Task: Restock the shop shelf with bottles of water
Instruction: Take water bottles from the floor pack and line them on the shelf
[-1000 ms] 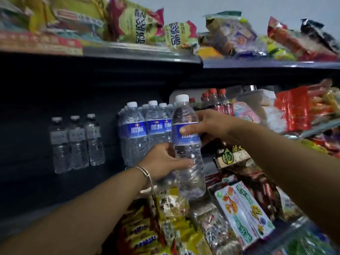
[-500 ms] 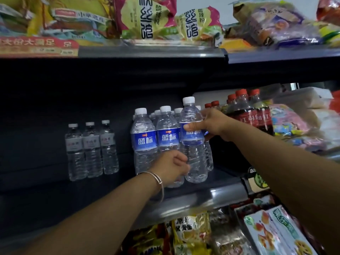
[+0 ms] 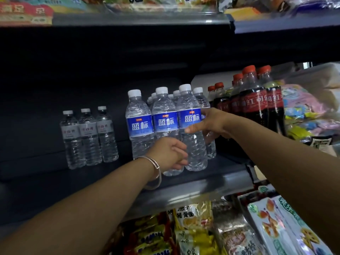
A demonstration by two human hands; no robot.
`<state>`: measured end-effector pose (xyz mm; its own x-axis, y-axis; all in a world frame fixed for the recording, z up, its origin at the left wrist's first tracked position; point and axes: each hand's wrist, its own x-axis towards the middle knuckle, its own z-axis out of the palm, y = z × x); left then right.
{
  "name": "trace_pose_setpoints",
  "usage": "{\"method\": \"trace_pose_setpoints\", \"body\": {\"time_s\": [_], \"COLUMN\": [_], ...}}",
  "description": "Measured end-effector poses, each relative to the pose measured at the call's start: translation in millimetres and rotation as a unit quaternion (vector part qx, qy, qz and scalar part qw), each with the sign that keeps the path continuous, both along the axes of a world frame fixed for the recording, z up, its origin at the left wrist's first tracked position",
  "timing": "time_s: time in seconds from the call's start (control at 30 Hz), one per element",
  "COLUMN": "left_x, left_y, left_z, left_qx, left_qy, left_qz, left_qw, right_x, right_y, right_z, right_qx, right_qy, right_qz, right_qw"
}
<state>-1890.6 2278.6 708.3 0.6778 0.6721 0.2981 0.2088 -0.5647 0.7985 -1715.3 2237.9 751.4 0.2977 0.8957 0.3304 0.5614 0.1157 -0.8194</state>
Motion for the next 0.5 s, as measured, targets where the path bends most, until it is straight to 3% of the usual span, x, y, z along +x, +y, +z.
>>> {"method": "trace_pose_setpoints", "body": {"time_s": [0.3,0.4,0.5], "left_x": [-4,-5,-12], "left_y": [-2,-7,-19], "left_z": [-14,-29,-52], "left_qx": [0.054,0.186,0.311], "left_qy": [-0.008,0.011,0.000], "left_qz": [-0.001,0.011,-0.011], "left_qw": [0.999,0.982,0.950], "right_x": [-8,-17,-36], "right_y": [6,-4,-31], "right_z": [-18,-30,-52], "right_qx": [0.086,0.105,0.172], "right_qy": [0.033,-0.048,-0.182], "right_qz": [-0.086,-0.163,-0.246], "right_qw": [0.992,0.980,0.936]}}
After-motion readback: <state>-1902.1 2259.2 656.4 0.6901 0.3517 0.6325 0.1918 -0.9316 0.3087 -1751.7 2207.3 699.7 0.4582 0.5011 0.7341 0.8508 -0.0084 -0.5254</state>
